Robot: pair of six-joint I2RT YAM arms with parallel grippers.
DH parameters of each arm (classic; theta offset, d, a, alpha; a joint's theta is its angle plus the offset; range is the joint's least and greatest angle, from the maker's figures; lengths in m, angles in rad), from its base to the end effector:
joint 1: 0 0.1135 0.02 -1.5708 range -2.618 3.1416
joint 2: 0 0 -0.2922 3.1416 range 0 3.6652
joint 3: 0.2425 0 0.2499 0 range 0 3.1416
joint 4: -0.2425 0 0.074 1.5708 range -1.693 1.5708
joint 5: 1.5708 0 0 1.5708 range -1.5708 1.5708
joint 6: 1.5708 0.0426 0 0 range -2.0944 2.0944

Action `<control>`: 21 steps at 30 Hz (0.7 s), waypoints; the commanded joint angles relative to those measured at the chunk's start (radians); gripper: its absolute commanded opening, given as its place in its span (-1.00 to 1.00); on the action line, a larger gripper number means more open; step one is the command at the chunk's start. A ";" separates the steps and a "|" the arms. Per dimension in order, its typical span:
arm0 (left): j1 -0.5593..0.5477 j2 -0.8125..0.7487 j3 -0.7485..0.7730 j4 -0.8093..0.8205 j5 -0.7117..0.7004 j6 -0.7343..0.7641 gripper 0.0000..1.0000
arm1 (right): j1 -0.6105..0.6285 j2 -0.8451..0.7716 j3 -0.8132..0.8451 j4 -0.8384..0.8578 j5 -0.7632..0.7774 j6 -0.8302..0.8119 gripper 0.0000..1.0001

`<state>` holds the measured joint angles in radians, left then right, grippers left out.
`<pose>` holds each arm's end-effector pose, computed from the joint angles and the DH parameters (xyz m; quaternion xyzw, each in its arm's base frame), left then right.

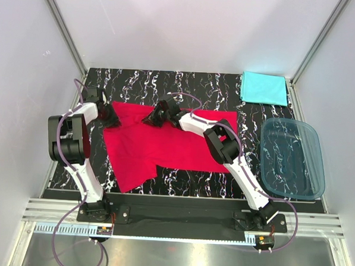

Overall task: Fold and stack the t-shirts
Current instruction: Fold the tshirt

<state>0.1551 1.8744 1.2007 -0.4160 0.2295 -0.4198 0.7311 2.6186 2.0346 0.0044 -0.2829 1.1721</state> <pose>0.3847 0.0503 0.1855 -0.2474 0.9330 -0.1415 0.2199 0.4423 0.4126 0.1128 0.1251 0.8645 0.4554 0.1723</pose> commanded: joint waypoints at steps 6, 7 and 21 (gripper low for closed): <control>0.001 0.014 0.042 0.031 -0.013 0.000 -0.56 | 0.011 -0.023 0.010 -0.055 -0.019 -0.006 -1.00; 0.001 0.009 0.040 0.034 -0.013 0.001 -0.58 | 0.011 -0.023 0.009 -0.055 -0.019 -0.006 -1.00; 0.001 -0.049 0.016 0.031 -0.016 0.006 -0.98 | 0.011 -0.043 -0.008 -0.072 -0.021 -0.014 -1.00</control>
<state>0.1551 1.8893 1.2041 -0.4164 0.2283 -0.4179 0.7311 2.6186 2.0346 0.0021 -0.2939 1.1717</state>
